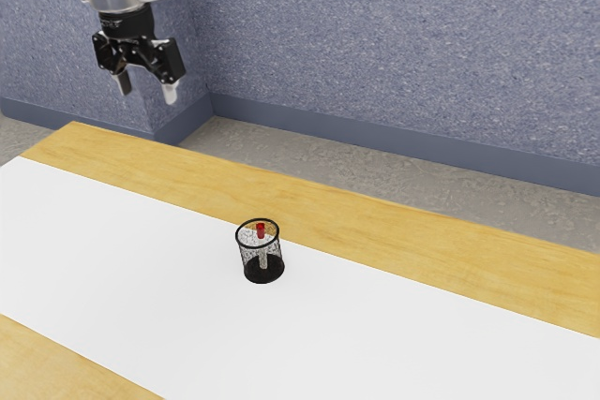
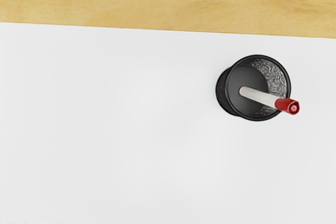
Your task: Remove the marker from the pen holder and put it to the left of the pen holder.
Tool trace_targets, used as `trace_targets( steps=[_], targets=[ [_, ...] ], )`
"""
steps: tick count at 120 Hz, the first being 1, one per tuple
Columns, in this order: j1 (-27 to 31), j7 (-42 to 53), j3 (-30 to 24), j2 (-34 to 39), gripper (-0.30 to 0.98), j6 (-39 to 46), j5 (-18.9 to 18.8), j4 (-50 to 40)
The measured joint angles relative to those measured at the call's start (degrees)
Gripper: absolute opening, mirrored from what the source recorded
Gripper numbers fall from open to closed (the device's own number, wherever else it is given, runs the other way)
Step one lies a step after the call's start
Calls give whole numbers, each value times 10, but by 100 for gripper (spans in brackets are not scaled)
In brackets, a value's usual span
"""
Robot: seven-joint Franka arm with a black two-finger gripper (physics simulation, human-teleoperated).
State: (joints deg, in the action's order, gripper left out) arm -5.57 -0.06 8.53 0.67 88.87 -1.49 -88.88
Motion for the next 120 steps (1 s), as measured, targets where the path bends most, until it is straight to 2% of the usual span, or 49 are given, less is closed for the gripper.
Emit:
trace_targets(
  steps=[32,42,46,52,61,76,92,104,120],
  targets=[
    [27,2,-5,-2,69,-1,9,0],
    [65,9,-36,-57,69,-11,22,27],
    [52,12,-41,-100,69,-22,22,22],
    [3,15,-46,-160,68,-36,10,12],
    [-24,16,-48,-208,68,-53,-5,-12],
    [-30,9,-48,-248,68,-70,-14,-21],
    [-29,-7,-48,-251,69,-80,-15,-14],
    [-44,-36,-49,-249,69,-93,7,25],
    [-47,-88,-50,-287,69,-110,74,64]
  ],
)
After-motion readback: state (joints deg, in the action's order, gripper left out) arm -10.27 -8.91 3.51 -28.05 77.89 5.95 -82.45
